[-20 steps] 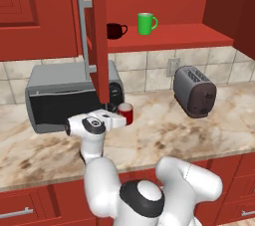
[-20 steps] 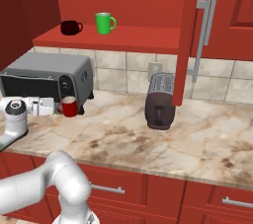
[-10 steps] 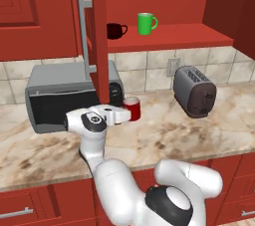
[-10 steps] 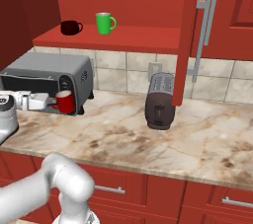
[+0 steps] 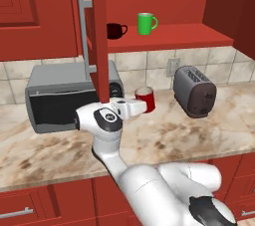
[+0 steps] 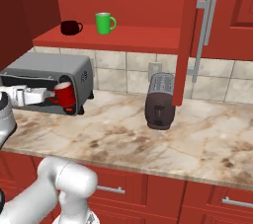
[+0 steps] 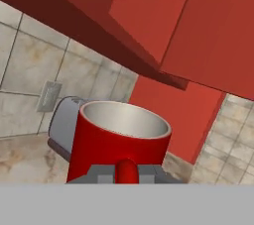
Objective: Pick the mug on the counter and place it in the cabinet with the handle facing the right, like the mugs already inside.
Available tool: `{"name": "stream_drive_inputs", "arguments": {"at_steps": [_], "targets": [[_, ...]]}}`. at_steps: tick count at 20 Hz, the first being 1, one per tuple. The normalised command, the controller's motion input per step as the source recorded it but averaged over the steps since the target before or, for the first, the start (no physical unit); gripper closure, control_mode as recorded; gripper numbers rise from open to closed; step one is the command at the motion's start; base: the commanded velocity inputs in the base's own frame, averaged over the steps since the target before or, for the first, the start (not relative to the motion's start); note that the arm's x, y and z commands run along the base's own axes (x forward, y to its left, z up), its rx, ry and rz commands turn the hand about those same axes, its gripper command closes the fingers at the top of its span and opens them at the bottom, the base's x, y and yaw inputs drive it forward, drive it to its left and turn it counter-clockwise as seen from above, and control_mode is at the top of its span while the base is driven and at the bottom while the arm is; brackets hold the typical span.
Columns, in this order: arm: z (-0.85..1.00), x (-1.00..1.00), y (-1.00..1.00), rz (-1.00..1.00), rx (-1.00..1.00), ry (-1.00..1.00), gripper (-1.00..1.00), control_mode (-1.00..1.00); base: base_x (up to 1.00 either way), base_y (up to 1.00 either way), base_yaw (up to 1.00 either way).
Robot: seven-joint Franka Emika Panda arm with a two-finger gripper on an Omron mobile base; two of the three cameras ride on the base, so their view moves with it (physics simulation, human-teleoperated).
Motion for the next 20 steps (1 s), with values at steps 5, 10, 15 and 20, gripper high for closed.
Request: {"name": "stream_drive_inputs", "arguments": {"at_steps": [5, 10, 15, 20], "targets": [[0.49, -0.36, -0.27, 0.18, -0.06, 0.01, 1.00, -1.00, 0.00, 0.00, 0.00], [0.34, -0.33, -0.21, 0.21, -0.05, 0.05, 1.00, -1.00, 0.00, 0.00, 0.00], [0.33, -0.28, -0.19, 0.20, -0.04, 0.08, 1.00, -1.00, 0.00, 0.00, 0.00], [0.37, -0.13, -0.16, 0.22, -0.02, 0.12, 1.00, -1.00, 0.00, 0.00, 0.00]]}}
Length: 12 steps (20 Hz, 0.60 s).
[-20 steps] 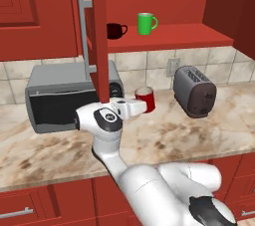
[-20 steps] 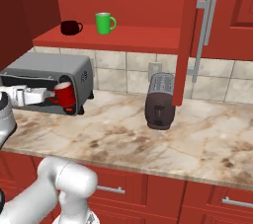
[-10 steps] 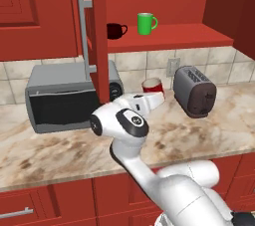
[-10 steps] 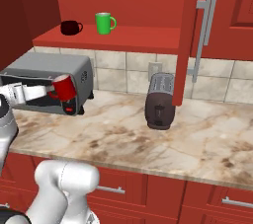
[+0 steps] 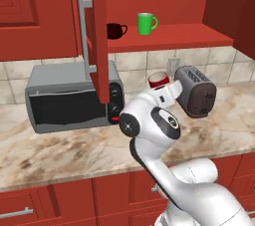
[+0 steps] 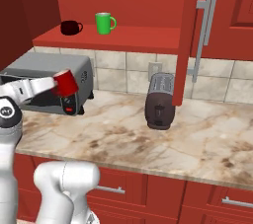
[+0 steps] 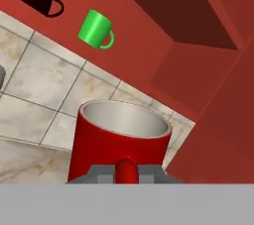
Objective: Pick the mug on the counter and place it in the cabinet with the handle facing the right, like the mugs already inside.
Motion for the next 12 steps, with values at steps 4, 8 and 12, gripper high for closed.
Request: {"name": "stream_drive_inputs", "arguments": {"at_steps": [4, 8, 12], "targets": [[0.45, -0.05, -0.18, 0.20, 0.00, 0.14, 1.00, -1.00, 0.00, 0.00, 0.00], [0.53, 0.00, -0.20, 0.18, 0.00, 0.18, 1.00, -1.00, 0.00, 0.00, 0.00], [0.53, 0.00, -0.22, 0.15, 0.02, 0.22, 1.00, -1.00, 0.00, 0.00, 0.00]]}}
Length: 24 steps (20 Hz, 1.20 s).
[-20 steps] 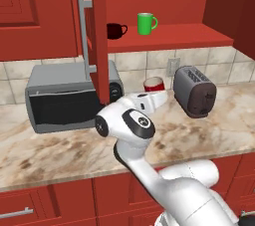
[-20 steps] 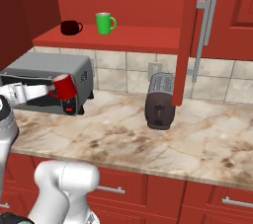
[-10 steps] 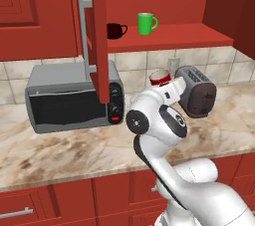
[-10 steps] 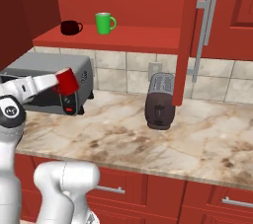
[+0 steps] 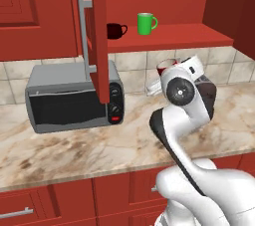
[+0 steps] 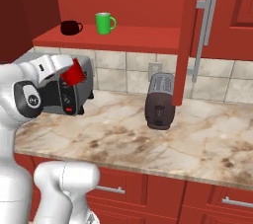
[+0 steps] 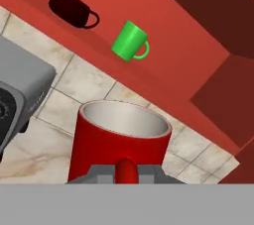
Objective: Pick the mug on the counter and place it in the cabinet with the handle facing the right, like the mugs already inside.
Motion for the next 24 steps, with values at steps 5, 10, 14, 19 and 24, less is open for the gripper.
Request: {"name": "stream_drive_inputs", "arguments": {"at_steps": [5, 10, 14, 19, 24], "targets": [[0.46, 0.09, -0.25, 0.12, 0.05, 0.29, 1.00, -1.00, 0.00, 0.00, 0.00], [0.42, 0.17, -0.39, 0.10, 0.10, 0.25, 1.00, -1.00, 0.00, 0.00, 0.00], [0.21, 0.01, -0.46, 0.06, 0.10, 0.05, 1.00, -1.00, 0.00, 0.00, 0.00], [0.04, 0.01, -0.02, 0.00, 0.01, -0.04, 1.00, -1.00, 0.00, 0.00, 0.00], [0.00, 0.33, -0.13, 0.01, 0.05, -0.02, 1.00, -1.00, 0.00, 0.00, 0.00]]}}
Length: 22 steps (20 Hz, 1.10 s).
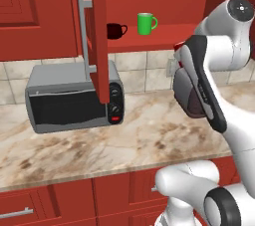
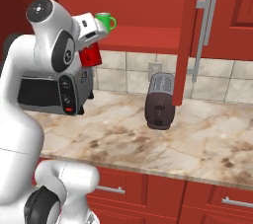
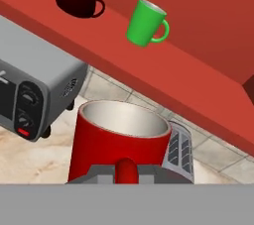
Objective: Pick the mug on the counter and place it in the cabinet with the handle facing the right, like the mugs already inside.
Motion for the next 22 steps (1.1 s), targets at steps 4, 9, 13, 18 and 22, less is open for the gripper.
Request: {"name": "stream_drive_inputs", "arguments": {"at_steps": [4, 9, 13, 18, 22], "targets": [[0.00, 0.27, -0.30, 0.01, 0.11, -0.07, 1.00, -1.00, 0.00, 0.00, 0.00], [0.04, 0.30, -0.29, 0.01, 0.13, -0.08, 1.00, -1.00, 0.00, 0.00, 0.00], [0.22, 0.29, -0.22, 0.00, 0.15, -0.05, 1.00, -1.00, 0.00, 0.00, 0.00], [0.21, 0.29, -0.18, 0.02, 0.13, -0.03, 1.00, -1.00, 0.00, 0.00, 0.00], [0.19, 0.08, -0.22, 0.06, 0.13, -0.04, 1.00, -1.00, 0.00, 0.00, 0.00]]}}
